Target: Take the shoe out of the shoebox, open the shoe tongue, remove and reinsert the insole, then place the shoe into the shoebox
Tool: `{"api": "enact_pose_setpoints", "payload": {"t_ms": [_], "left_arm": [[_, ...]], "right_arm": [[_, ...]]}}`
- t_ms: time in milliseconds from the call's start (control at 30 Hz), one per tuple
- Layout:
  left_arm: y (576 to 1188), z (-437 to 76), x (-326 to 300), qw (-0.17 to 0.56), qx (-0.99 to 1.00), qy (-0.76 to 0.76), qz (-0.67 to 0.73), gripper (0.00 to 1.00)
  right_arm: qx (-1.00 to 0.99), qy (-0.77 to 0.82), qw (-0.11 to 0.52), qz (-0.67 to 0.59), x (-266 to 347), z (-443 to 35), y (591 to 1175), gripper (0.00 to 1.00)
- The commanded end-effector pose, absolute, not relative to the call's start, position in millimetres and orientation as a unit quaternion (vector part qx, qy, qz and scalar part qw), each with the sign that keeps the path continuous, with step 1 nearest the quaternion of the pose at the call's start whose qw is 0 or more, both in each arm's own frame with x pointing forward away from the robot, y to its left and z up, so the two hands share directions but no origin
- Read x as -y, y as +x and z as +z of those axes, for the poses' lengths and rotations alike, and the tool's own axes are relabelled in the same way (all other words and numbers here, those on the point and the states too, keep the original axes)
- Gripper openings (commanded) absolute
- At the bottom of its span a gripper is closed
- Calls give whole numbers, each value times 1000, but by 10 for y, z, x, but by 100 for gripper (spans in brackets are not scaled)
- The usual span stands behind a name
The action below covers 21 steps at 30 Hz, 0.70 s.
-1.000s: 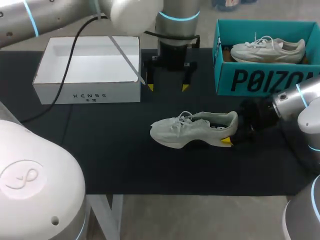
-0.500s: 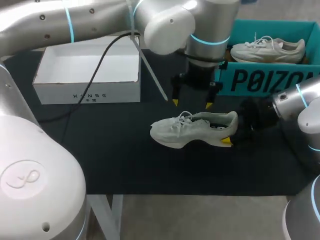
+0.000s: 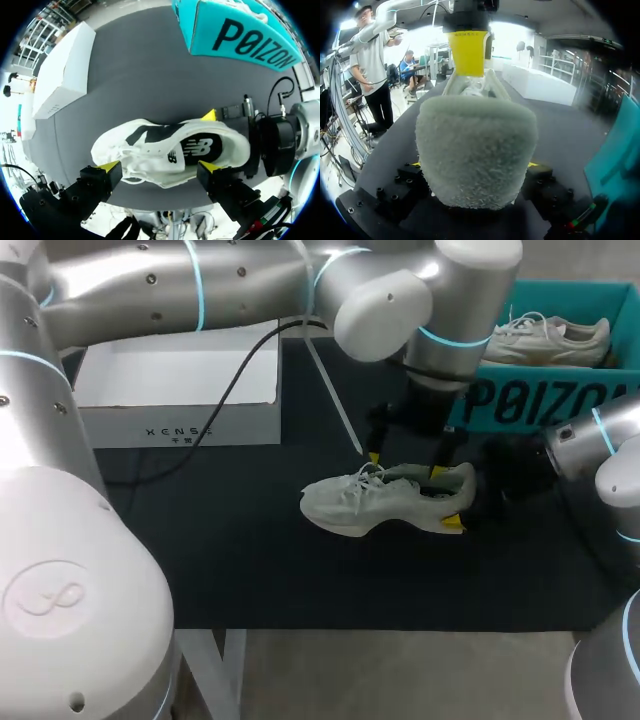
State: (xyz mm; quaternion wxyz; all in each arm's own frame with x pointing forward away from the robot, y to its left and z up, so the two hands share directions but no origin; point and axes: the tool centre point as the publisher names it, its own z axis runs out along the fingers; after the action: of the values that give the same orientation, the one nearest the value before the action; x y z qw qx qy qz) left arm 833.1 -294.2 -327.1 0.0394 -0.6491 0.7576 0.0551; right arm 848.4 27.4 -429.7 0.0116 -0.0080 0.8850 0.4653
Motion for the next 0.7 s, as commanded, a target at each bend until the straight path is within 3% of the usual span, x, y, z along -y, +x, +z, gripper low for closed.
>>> {"api": "enact_pose_setpoints", "payload": {"t_ms": [33, 700], "left_arm": [[8377, -3366, 3088, 45, -760, -643, 78, 100], [8337, -3562, 2861, 96, -739, -653, 132, 100]], "right_arm": [[-885, -8, 12, 465, -307, -4340, 8495, 0], [-885, -8, 12, 465, -307, -4340, 8495, 0]]}}
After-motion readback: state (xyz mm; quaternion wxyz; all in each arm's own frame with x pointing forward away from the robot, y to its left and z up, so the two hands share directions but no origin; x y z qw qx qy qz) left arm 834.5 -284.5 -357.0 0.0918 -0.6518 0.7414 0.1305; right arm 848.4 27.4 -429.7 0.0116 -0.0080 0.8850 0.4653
